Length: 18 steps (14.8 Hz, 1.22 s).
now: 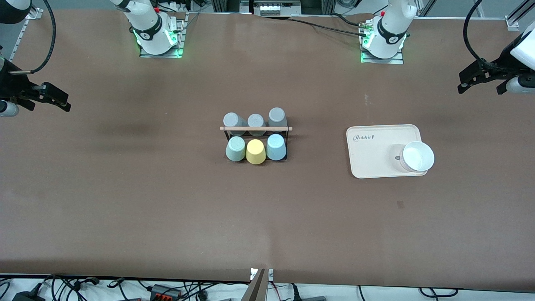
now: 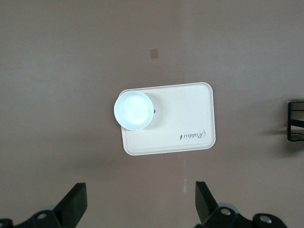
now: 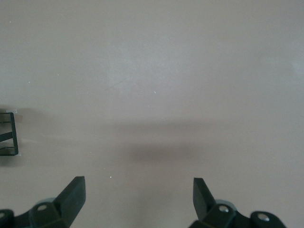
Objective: Hang scattered cups on rack with three cups
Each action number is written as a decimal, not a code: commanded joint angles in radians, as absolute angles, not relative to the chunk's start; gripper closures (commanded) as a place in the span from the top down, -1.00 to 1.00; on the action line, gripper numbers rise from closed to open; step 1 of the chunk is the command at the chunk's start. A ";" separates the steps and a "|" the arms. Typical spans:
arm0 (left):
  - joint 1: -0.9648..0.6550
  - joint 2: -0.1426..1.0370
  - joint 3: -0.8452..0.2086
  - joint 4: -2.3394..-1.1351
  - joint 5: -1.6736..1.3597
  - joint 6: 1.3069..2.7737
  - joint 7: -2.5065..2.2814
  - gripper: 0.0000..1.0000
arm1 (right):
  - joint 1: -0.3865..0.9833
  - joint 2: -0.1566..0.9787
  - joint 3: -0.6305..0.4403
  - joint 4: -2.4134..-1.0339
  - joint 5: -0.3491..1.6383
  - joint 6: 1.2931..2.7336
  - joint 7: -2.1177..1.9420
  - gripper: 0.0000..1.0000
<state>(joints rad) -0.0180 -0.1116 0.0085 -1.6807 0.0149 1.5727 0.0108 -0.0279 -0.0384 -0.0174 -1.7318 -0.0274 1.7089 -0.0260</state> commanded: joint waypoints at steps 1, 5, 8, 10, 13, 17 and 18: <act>-0.020 -0.110 0.008 -1.674 0.003 1.568 0.003 1.00 | -0.029 -0.057 -0.015 -1.736 -0.020 1.692 -0.043 1.00; -0.011 -0.112 0.015 -1.667 0.000 1.565 0.005 1.00 | -0.028 -0.054 -0.011 -1.738 -0.020 1.694 -0.044 1.00; -0.009 -0.112 0.025 -1.658 -0.035 1.546 -0.028 1.00 | -0.008 -0.057 -0.018 -1.738 -0.018 1.704 -0.044 1.00; 0.003 -0.106 0.025 -1.635 -0.038 1.533 -0.023 1.00 | -0.017 -0.057 -0.017 -1.738 -0.018 1.704 -0.043 1.00; 0.003 -0.069 0.025 -1.580 -0.037 1.488 -0.014 1.00 | -0.023 -0.058 -0.017 -1.738 -0.018 1.697 -0.043 1.00; 0.003 -0.061 0.023 -1.568 -0.035 1.485 -0.006 1.00 | -0.023 -0.058 -0.020 -1.738 -0.018 1.694 -0.043 1.00; 0.003 -0.061 0.023 -1.566 -0.035 1.485 -0.006 1.00 | -0.021 -0.060 -0.020 -1.738 -0.018 1.692 -0.041 1.00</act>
<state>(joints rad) -0.0014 -0.0822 0.0235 -1.6082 -0.0213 1.5122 -0.0159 -0.0200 -0.0394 -0.0176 -1.7318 -0.0263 1.7043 -0.0261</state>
